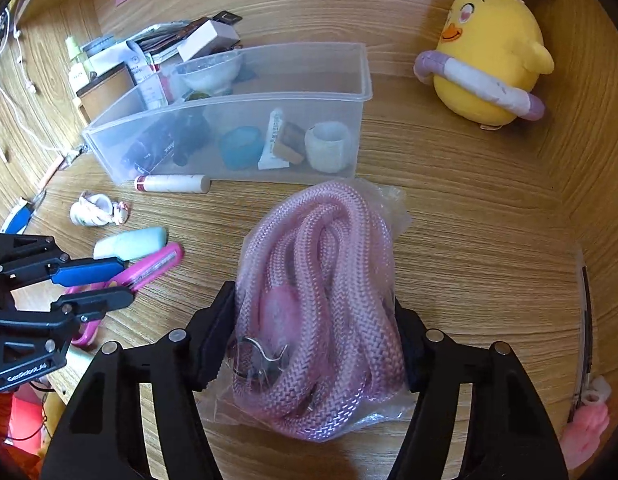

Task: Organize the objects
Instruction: 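Grasp the pink scissors with the left tool while the right tool grasps the bagged pink rope, then carry the scissors and rope bag into the clear box and open both tools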

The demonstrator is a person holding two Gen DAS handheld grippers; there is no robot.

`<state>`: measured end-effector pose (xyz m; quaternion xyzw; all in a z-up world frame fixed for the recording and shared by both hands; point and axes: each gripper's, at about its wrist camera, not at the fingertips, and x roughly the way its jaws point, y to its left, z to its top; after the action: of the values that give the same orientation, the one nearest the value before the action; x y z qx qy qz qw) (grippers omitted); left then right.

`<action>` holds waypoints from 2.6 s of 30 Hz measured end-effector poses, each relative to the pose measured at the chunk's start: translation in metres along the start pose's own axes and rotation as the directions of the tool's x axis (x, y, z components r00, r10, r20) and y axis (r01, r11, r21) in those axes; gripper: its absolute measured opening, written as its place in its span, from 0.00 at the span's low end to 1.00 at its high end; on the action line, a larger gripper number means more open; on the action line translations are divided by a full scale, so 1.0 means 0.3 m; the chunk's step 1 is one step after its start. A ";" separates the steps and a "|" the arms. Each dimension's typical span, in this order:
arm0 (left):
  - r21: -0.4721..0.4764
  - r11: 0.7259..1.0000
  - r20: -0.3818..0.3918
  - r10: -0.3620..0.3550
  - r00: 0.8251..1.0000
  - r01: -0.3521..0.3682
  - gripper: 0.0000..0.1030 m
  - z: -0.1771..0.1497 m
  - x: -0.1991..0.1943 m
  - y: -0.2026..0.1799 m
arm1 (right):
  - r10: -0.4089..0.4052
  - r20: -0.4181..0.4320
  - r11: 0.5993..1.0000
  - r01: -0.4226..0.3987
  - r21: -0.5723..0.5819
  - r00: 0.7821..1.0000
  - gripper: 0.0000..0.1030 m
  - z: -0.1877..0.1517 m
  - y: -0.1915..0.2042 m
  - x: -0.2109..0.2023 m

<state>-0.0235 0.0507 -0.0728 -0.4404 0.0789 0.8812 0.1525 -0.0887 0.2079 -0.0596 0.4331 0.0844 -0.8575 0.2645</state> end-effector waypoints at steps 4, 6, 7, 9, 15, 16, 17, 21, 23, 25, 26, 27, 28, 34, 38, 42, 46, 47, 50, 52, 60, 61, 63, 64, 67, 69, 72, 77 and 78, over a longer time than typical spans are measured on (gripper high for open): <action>0.021 0.999 0.003 0.044 0.999 -0.044 0.17 0.014 0.006 -0.011 | -0.011 0.025 1.000 0.010 0.028 1.000 0.54 -0.008 -0.014 -0.032; 0.024 0.998 0.015 0.057 0.998 -0.058 0.17 0.026 0.004 -0.007 | -0.015 0.037 0.999 0.013 0.036 0.999 0.51 -0.007 -0.019 -0.049; 0.018 0.998 0.022 0.056 0.998 -0.056 0.17 0.034 0.000 -0.002 | -0.017 0.044 0.999 0.015 0.040 0.999 0.48 -0.006 -0.021 -0.057; 0.006 0.998 0.041 0.055 0.998 -0.055 0.17 0.050 -0.011 0.007 | -0.014 0.051 0.999 0.012 0.043 0.999 0.43 -0.004 -0.024 -0.066; -0.026 0.998 0.107 0.061 0.992 -0.059 0.17 0.093 -0.063 0.033 | -0.008 0.062 0.999 0.006 0.042 0.998 0.36 -0.004 -0.021 -0.073; -0.030 0.998 0.119 0.064 0.991 -0.061 0.17 0.099 -0.074 0.037 | -0.007 0.069 0.999 0.004 0.042 0.998 0.34 -0.004 -0.020 -0.079; -0.033 0.997 0.129 0.067 0.989 -0.063 0.17 0.104 -0.084 0.041 | -0.007 0.075 0.999 0.004 0.041 0.997 0.33 -0.003 -0.019 -0.085; -0.060 0.996 0.168 0.072 0.983 -0.062 0.17 0.119 -0.127 0.064 | -0.001 0.104 0.999 -0.003 0.043 0.995 0.32 0.007 -0.016 -0.115; -0.080 0.995 0.188 0.068 0.980 -0.054 0.17 0.124 -0.150 0.079 | -0.001 0.121 0.999 -0.004 0.041 0.993 0.32 0.015 -0.012 -0.135; -0.095 0.994 0.206 0.067 0.976 -0.048 0.17 0.128 -0.169 0.091 | 0.002 0.141 0.999 -0.007 0.036 0.990 0.32 0.024 -0.007 -0.156; -0.100 0.994 0.214 0.065 0.975 -0.044 0.17 0.129 -0.179 0.096 | 0.003 0.148 0.999 -0.008 0.035 0.989 0.32 0.027 -0.005 -0.165; -0.106 0.993 0.223 0.067 0.973 -0.045 0.17 0.131 -0.189 0.100 | 0.005 0.157 0.999 -0.010 0.033 0.988 0.32 0.033 -0.003 -0.175; -0.111 0.993 0.231 0.071 0.970 -0.046 0.17 0.134 -0.200 0.105 | 0.008 0.166 0.999 -0.013 0.032 0.986 0.32 0.038 0.000 -0.184; -0.150 0.988 0.292 0.072 0.954 -0.029 0.17 0.160 -0.266 0.139 | 0.030 0.221 0.999 -0.037 0.027 0.975 0.32 0.085 0.020 -0.234; -0.177 0.984 0.337 0.088 0.937 -0.029 0.17 0.187 -0.316 0.171 | 0.042 0.262 0.999 -0.048 0.017 0.964 0.32 0.137 0.041 -0.255; -0.193 0.981 0.373 0.107 0.922 -0.036 0.17 0.217 -0.356 0.199 | 0.042 0.303 0.999 -0.046 0.007 0.952 0.32 0.192 0.059 -0.269; -0.213 0.976 0.388 0.134 0.912 -0.053 0.17 0.252 -0.373 0.237 | 0.046 0.329 0.999 -0.047 -0.004 0.943 0.32 0.260 0.069 -0.263; -0.221 0.974 0.390 0.143 0.910 -0.059 0.17 0.259 -0.374 0.247 | 0.048 0.332 0.999 -0.048 -0.006 0.942 0.32 0.276 0.072 -0.259; -0.247 0.965 0.386 0.178 0.905 -0.084 0.17 0.277 -0.368 0.281 | 0.043 0.331 0.999 -0.042 -0.011 0.943 0.32 0.321 0.080 -0.232; -0.265 0.960 0.381 0.191 0.905 -0.091 0.17 0.286 -0.361 0.303 | 0.036 0.325 0.999 -0.034 -0.012 0.945 0.32 0.350 0.084 -0.204; -0.299 0.949 0.342 0.201 0.918 -0.096 0.17 0.316 -0.297 0.369 | 0.038 0.278 0.999 -0.038 -0.005 0.960 0.32 0.447 0.100 -0.071; -0.299 0.949 0.333 0.202 0.921 -0.100 0.17 0.320 -0.282 0.374 | 0.044 0.269 0.999 -0.044 -0.008 0.962 0.32 0.454 0.105 -0.053; -0.302 0.948 0.314 0.202 0.928 -0.104 0.17 0.329 -0.252 0.385 | 0.051 0.249 0.999 -0.048 -0.016 0.967 0.32 0.468 0.119 -0.019; -0.304 0.947 0.302 0.197 0.933 -0.102 0.17 0.333 -0.234 0.392 | 0.051 0.239 0.999 -0.047 -0.022 0.970 0.32 0.473 0.126 -0.001; -0.313 0.946 0.270 0.179 0.946 -0.090 0.17 0.342 -0.184 0.411 | 0.059 0.209 0.998 -0.053 -0.032 0.976 0.32 0.484 0.140 0.049; -0.318 0.944 0.251 0.172 0.953 -0.086 0.17 0.344 -0.156 0.419 | 0.072 0.189 0.997 -0.066 -0.034 0.979 0.32 0.486 0.145 0.079; -0.322 0.944 0.223 0.150 0.963 -0.072 0.17 0.349 -0.117 0.428 | 0.078 0.174 0.997 -0.072 -0.041 0.982 0.32 0.490 0.151 0.105; -0.308 0.949 0.178 0.132 0.975 -0.072 0.17 0.358 -0.071 0.415 | 0.072 0.116 0.996 -0.066 -0.052 0.991 0.32 0.488 0.166 0.158; -0.306 0.950 0.173 0.126 0.977 -0.068 0.17 0.357 -0.067 0.413 | 0.070 0.100 0.996 -0.065 -0.054 0.993 0.32 0.488 0.170 0.168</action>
<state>-0.1345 -0.0405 0.0081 -0.3675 -0.0482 0.9275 0.0474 -0.1884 0.0907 -0.0055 0.3845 0.0779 -0.8667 0.3081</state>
